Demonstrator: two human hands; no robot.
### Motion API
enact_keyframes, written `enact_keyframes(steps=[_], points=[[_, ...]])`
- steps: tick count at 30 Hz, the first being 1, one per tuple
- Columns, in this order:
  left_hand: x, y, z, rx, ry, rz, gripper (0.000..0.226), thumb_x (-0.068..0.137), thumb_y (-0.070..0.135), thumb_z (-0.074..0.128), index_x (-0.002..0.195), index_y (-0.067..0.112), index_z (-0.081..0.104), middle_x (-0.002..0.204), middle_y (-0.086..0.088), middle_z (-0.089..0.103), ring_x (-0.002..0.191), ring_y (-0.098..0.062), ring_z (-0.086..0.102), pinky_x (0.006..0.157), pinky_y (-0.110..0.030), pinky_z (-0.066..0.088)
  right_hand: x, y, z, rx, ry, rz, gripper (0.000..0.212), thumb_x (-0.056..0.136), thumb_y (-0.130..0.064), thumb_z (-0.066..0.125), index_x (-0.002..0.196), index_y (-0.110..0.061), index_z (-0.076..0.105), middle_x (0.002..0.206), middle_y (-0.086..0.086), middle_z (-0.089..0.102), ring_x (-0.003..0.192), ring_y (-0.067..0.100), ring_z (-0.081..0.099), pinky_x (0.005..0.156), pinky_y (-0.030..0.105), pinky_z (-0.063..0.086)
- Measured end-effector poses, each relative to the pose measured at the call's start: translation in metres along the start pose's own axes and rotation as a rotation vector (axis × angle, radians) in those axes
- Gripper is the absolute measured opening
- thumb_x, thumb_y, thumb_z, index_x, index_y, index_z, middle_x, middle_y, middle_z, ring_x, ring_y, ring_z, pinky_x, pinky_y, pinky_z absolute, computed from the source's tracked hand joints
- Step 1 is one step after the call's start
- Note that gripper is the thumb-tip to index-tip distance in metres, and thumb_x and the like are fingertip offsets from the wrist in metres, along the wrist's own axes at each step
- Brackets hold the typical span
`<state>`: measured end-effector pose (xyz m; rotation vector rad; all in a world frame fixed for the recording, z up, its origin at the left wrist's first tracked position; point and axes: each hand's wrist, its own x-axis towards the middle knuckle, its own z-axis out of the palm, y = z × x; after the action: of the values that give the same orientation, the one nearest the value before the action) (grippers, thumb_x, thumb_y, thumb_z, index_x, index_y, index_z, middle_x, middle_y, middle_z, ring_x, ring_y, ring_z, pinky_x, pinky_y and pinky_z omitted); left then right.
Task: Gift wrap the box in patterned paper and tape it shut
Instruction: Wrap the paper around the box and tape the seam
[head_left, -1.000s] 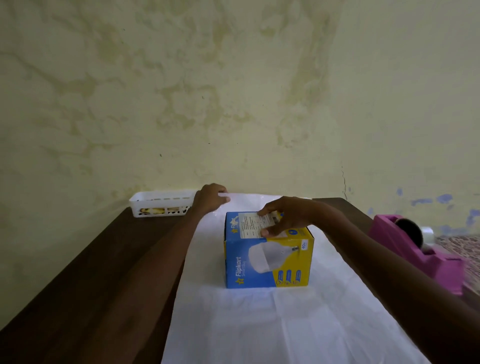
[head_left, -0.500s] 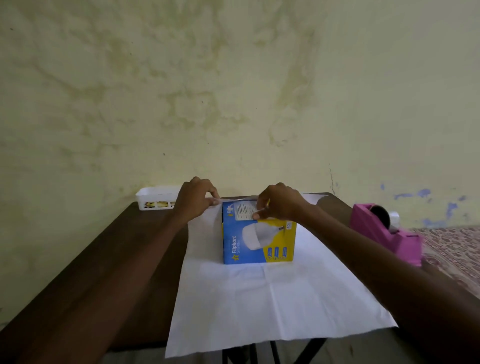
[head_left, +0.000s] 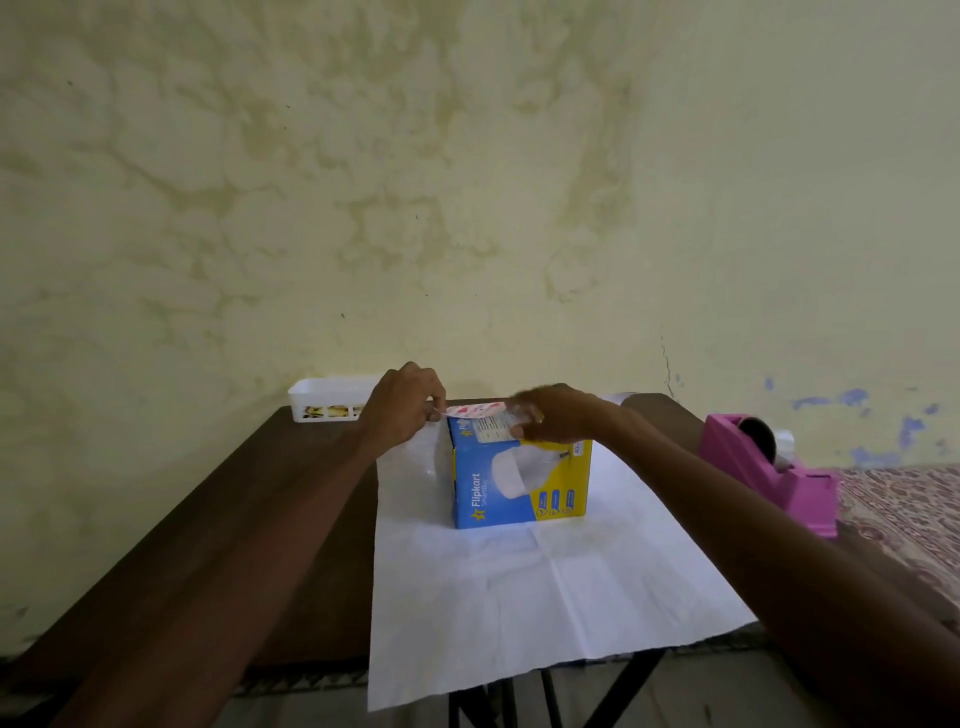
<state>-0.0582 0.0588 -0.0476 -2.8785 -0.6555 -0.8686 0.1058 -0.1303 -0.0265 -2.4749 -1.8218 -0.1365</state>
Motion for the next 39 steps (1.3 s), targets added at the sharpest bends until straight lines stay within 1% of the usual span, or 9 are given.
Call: enact_keyframes(steps=[5, 9, 10, 12, 14, 19, 23, 27, 39], points=[[-0.001, 0.005, -0.008, 0.033, -0.073, 0.002, 0.006, 0.084, 0.016, 0.07, 0.086, 0.022, 0.072, 0.11, 0.003, 0.064, 0.102, -0.018, 0.053, 0.08, -0.031, 0.043, -0.003, 0.005, 0.007, 0.105, 0.013, 0.029, 0.049, 0.096, -0.048, 0.054, 0.14, -0.026, 0.053, 0.139, 0.007, 0.057, 0.126, 0.03, 0.051, 0.099, 0.034, 0.041], [-0.005, 0.029, -0.019, -0.084, -0.157, 0.029, 0.022, 0.097, 0.031, 0.051, 0.092, 0.02, 0.068, 0.112, 0.0, 0.059, 0.107, -0.021, 0.052, 0.087, -0.037, 0.044, -0.006, 0.01, 0.011, 0.209, 0.071, 0.013, 0.045, 0.094, -0.048, 0.058, 0.134, -0.027, 0.06, 0.129, 0.009, 0.064, 0.115, 0.028, 0.059, 0.09, 0.03, 0.045], [-0.008, 0.036, -0.02, -0.126, -0.189, 0.032, 0.028, 0.094, 0.044, 0.052, 0.101, 0.02, 0.064, 0.113, 0.0, 0.058, 0.106, -0.02, 0.053, 0.086, -0.036, 0.044, -0.006, 0.011, 0.013, 0.223, 0.082, 0.008, 0.044, 0.094, -0.048, 0.059, 0.133, -0.027, 0.061, 0.127, 0.009, 0.065, 0.113, 0.027, 0.06, 0.088, 0.028, 0.045], [-0.016, 0.048, -0.018, -0.089, -0.33, 0.043, 0.065, 0.08, 0.066, 0.059, 0.128, 0.023, 0.05, 0.126, 0.002, 0.054, 0.112, -0.019, 0.051, 0.089, -0.035, 0.043, -0.006, 0.013, 0.015, 0.228, 0.1, 0.006, 0.043, 0.093, -0.049, 0.059, 0.131, -0.029, 0.062, 0.125, 0.008, 0.067, 0.112, 0.026, 0.061, 0.085, 0.026, 0.044], [-0.021, 0.055, -0.011, 0.057, -0.416, 0.071, 0.093, 0.072, 0.072, 0.064, 0.145, 0.023, 0.032, 0.142, 0.002, 0.043, 0.124, -0.02, 0.045, 0.098, -0.036, 0.038, -0.007, 0.014, 0.016, 0.245, 0.104, 0.012, 0.042, 0.094, -0.049, 0.058, 0.13, -0.029, 0.062, 0.124, 0.007, 0.067, 0.109, 0.026, 0.063, 0.085, 0.028, 0.047], [-0.02, 0.052, 0.003, 0.062, -0.293, 0.08, 0.083, 0.077, 0.06, 0.068, 0.143, 0.019, 0.038, 0.138, 0.001, 0.045, 0.121, -0.018, 0.047, 0.097, -0.033, 0.038, -0.007, 0.015, 0.02, 0.287, 0.097, 0.001, 0.042, 0.099, -0.044, 0.051, 0.132, -0.02, 0.06, 0.125, 0.009, 0.065, 0.1, 0.02, 0.06, 0.079, 0.028, 0.048], [-0.017, 0.05, 0.006, 0.019, -0.28, 0.067, 0.079, 0.077, 0.052, 0.072, 0.141, 0.019, 0.041, 0.137, 0.001, 0.046, 0.12, -0.019, 0.048, 0.097, -0.033, 0.038, -0.011, 0.021, 0.024, 0.279, 0.051, -0.022, 0.051, 0.098, -0.048, 0.051, 0.139, -0.018, 0.052, 0.13, 0.01, 0.061, 0.11, 0.026, 0.059, 0.091, 0.035, 0.048], [-0.016, 0.049, 0.01, 0.018, -0.256, 0.055, 0.076, 0.078, 0.048, 0.071, 0.142, 0.02, 0.04, 0.138, 0.001, 0.045, 0.122, -0.02, 0.047, 0.098, -0.034, 0.036, -0.015, 0.028, 0.032, 0.161, 0.052, -0.039, 0.076, 0.09, -0.052, 0.061, 0.152, -0.02, 0.032, 0.155, 0.004, 0.037, 0.14, 0.025, 0.038, 0.113, 0.037, 0.032], [-0.015, 0.058, 0.035, 0.163, -0.195, 0.027, 0.075, 0.085, 0.052, 0.058, 0.149, 0.031, 0.024, 0.144, 0.003, 0.031, 0.132, -0.022, 0.032, 0.107, -0.045, 0.026, -0.006, 0.027, 0.037, -0.041, 0.109, -0.044, 0.088, 0.084, -0.034, 0.073, 0.155, -0.022, 0.022, 0.16, 0.003, 0.027, 0.144, 0.027, 0.029, 0.116, 0.042, 0.025]])
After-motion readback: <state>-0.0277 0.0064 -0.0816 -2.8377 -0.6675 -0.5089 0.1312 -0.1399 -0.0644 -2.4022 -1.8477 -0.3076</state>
